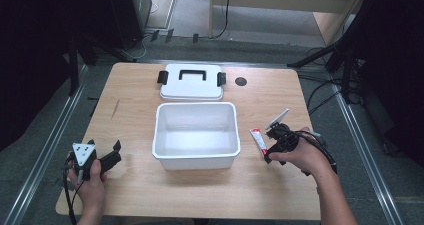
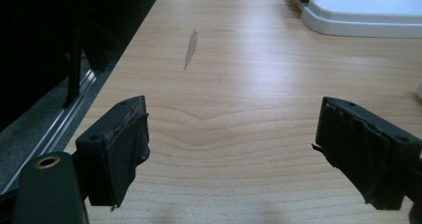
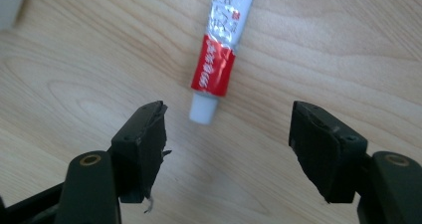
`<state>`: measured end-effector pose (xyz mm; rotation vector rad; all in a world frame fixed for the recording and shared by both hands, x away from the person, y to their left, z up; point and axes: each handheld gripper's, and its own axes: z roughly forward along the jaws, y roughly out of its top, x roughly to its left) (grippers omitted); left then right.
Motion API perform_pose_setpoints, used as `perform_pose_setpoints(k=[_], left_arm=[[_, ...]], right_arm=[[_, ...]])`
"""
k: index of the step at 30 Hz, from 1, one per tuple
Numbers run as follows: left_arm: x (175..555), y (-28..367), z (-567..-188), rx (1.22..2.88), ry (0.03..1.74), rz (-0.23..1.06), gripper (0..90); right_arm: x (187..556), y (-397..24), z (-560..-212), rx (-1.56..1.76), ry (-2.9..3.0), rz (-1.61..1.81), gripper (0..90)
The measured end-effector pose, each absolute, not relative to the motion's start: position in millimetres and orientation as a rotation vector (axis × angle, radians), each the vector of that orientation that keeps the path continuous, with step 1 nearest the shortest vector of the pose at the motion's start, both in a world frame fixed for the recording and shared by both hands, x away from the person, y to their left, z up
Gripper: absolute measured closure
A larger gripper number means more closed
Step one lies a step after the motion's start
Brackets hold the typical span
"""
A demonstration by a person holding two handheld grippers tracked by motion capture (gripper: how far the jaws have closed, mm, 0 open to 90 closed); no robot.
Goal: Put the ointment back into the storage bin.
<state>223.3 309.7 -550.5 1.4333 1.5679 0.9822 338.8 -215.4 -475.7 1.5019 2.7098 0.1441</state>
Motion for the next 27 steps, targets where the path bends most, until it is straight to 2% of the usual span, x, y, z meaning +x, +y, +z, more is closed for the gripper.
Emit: perform_pose_setpoints(k=[14, 27], left_arm=[[223.7, 310.8, -550.3, 1.436, 1.574, 0.973, 13.9], [224.1, 311.4, -550.3, 1.437, 1.578, 0.964, 14.0]], right_arm=[[362.1, -196.4, -475.9, 1.651, 2.657, 0.172, 45.8], [378.2, -184.7, -490.8, 1.635, 2.646, 0.077, 53.3]])
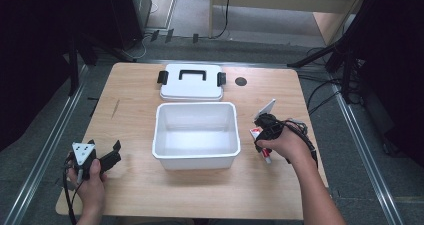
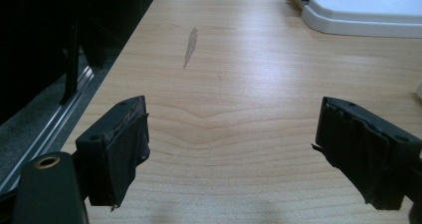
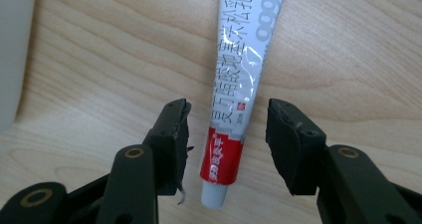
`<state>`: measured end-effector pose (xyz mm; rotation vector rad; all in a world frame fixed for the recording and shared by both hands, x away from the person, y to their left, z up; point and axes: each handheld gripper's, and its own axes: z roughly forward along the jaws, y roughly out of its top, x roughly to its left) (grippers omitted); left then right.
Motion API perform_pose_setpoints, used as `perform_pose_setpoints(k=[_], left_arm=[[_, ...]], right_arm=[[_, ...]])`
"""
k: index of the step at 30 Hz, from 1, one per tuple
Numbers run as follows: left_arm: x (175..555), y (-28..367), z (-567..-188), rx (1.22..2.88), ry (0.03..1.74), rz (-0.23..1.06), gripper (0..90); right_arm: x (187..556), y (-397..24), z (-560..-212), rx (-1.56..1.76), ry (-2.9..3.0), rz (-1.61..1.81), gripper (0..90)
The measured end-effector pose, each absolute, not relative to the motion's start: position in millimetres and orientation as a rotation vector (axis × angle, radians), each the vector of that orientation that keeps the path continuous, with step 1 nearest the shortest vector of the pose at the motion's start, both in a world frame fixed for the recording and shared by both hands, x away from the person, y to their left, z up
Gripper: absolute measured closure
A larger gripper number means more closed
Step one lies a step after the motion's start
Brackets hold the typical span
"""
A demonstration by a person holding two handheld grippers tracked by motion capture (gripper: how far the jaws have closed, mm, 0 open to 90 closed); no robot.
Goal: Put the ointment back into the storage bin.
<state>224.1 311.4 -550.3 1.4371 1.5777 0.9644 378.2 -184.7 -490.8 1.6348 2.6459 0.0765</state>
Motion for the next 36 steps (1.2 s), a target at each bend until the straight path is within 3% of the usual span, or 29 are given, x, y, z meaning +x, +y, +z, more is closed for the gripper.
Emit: perform_pose_setpoints(k=[8, 22, 36], left_arm=[[224.5, 311.8, -550.5, 1.433, 1.579, 0.961, 14.0], [224.8, 313.0, -550.3, 1.43, 1.584, 0.947, 13.9], [224.9, 312.9, -550.3, 1.43, 1.584, 0.948, 14.0]], right_arm=[[384.3, -180.8, -496.7, 1.603, 2.646, 0.026, 63.1], [390.6, -177.6, -504.5, 1.628, 2.647, 0.017, 70.1], [390.9, -182.2, -482.7, 1.637, 2.637, 0.078, 71.1]])
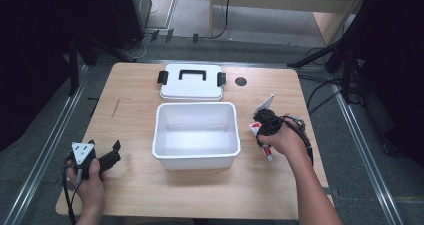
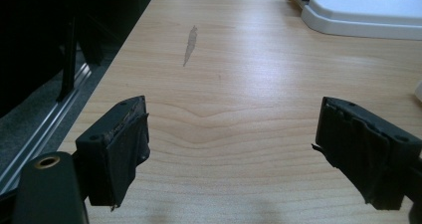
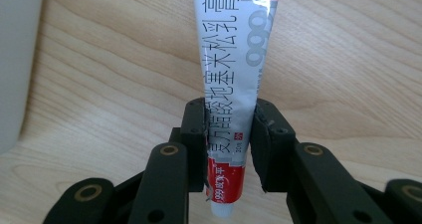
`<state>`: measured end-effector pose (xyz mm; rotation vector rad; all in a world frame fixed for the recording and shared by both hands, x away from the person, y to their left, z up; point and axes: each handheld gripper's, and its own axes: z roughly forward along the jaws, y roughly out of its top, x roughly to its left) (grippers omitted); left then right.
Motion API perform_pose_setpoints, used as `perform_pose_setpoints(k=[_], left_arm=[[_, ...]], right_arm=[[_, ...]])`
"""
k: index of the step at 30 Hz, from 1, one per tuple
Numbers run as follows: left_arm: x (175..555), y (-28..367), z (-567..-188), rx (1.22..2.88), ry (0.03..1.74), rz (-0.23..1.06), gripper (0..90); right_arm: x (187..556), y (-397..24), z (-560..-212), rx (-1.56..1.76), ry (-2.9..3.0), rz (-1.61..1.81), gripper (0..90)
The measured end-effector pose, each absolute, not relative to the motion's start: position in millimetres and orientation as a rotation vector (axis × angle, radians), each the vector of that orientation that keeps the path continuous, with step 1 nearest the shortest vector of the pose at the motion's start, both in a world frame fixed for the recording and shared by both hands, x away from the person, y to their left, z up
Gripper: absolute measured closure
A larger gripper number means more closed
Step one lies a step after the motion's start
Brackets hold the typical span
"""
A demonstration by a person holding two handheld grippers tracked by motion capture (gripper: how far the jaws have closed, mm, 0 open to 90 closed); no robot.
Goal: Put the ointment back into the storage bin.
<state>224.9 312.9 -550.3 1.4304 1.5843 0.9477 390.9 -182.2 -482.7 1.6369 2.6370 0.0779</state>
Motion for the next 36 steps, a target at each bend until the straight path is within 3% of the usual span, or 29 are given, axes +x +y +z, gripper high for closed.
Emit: perform_pose_setpoints(k=[36], left_arm=[[225.4, 313.0, -550.5, 1.424, 1.586, 0.946, 14.0]], right_arm=[[391.7, -132.0, -367.5, 1.47, 2.728, 0.24, 71.5]])
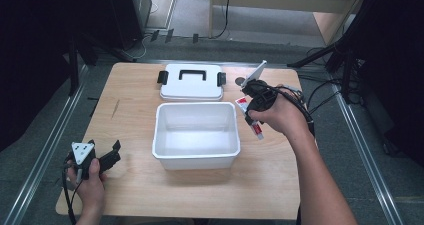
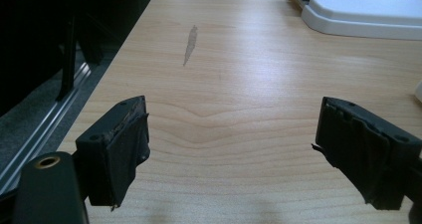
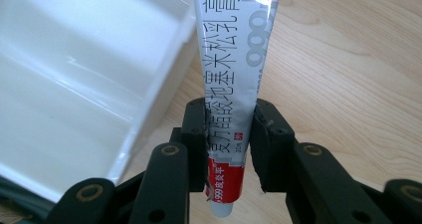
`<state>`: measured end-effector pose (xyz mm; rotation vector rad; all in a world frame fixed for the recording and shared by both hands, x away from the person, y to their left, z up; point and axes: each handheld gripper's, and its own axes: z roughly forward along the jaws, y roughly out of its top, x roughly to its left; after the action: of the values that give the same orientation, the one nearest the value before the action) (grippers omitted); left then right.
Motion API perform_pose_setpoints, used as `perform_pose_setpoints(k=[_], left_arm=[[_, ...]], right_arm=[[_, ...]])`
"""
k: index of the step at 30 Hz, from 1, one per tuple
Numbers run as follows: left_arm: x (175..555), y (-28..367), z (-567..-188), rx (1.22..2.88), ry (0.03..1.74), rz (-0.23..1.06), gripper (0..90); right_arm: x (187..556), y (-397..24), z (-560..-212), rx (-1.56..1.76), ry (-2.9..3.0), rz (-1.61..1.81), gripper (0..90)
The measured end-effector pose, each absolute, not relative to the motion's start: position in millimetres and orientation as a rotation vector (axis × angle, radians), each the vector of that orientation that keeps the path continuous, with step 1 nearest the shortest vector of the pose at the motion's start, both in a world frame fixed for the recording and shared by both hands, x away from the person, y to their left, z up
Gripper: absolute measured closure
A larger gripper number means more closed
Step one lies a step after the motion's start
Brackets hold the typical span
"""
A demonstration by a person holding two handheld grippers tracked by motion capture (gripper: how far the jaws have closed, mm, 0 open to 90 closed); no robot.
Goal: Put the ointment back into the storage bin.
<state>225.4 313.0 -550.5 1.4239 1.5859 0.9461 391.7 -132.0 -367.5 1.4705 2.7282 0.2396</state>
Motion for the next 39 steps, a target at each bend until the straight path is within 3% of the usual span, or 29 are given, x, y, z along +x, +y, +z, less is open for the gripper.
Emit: perform_pose_setpoints(k=[20, 39], left_arm=[[225.3, 313.7, -550.4, 1.421, 1.588, 0.939, 14.0], [225.3, 314.5, -550.3, 1.422, 1.591, 0.932, 14.0]], right_arm=[[394.1, -88.9, -342.0, 1.388, 2.822, 0.275, 71.5], [398.6, -54.0, -361.0, 1.278, 2.906, 0.319, 71.4]])
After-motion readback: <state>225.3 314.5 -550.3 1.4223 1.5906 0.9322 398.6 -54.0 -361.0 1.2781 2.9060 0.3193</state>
